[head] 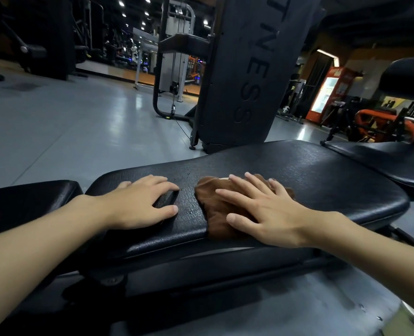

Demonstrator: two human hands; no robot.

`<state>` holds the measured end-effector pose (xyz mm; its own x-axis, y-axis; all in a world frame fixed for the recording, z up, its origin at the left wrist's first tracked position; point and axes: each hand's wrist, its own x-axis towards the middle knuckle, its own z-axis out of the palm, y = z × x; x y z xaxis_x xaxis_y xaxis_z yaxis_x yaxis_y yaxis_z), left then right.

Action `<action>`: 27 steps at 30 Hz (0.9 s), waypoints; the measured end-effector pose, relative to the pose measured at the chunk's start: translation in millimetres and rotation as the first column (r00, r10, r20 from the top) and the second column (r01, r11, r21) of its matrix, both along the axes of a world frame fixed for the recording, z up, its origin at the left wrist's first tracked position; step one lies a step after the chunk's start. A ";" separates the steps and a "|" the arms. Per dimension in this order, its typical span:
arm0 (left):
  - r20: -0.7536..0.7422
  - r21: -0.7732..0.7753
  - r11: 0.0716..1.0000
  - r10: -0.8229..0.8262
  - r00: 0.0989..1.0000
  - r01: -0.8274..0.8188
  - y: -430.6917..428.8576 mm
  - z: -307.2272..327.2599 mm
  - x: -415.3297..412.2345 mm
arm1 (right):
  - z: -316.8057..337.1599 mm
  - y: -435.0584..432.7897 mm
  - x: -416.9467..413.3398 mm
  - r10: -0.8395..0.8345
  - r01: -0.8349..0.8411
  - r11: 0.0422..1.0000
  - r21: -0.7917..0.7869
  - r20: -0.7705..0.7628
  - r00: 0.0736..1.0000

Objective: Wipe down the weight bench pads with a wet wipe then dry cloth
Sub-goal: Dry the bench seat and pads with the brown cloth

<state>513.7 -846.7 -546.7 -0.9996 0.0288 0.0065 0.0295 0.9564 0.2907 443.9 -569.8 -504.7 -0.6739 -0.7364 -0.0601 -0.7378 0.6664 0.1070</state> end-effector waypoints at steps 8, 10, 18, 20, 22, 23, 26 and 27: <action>0.030 -0.014 1.000 0.028 0.999 -0.028 -21.8 -9.7 3.8 | -10.8 -59.4 -51.5 -0.077 0.076 0.997 0.007 0.004 0.997; 0.034 -0.021 0.999 0.029 0.999 -0.028 -21.0 -8.5 1.2 | -12.7 -81.5 -73.7 -0.103 0.103 0.995 0.007 0.001 0.995; 0.069 -0.025 0.999 0.034 0.997 -0.032 -21.1 -10.2 -5.7 | -8.1 -156.8 -138.1 -0.203 0.202 0.978 0.048 0.014 0.979; 0.084 -0.019 0.999 0.033 0.996 -0.032 -22.5 -11.3 -6.9 | -7.7 -163.0 -140.0 -0.217 0.217 0.975 0.050 0.008 0.976; 0.083 -0.010 0.999 0.035 0.996 -0.034 -24.1 -12.5 -6.1 | -9.3 -160.7 -136.3 -0.199 0.199 0.979 0.036 0.013 0.980; 0.079 -0.005 0.999 0.034 0.996 -0.033 -23.7 -12.6 -5.3 | -10.6 -155.8 -132.4 -0.179 0.179 0.984 0.021 0.016 0.984; 0.045 0.043 0.998 0.053 0.998 -0.055 -23.7 -11.6 -3.8 | -12.8 -136.6 -112.4 -0.111 0.111 0.994 -0.019 0.025 0.994; 0.051 0.060 0.996 0.059 0.997 -0.062 -23.7 -10.4 -2.9 | -12.6 -128.8 -101.7 -0.088 0.088 0.996 -0.021 0.028 0.996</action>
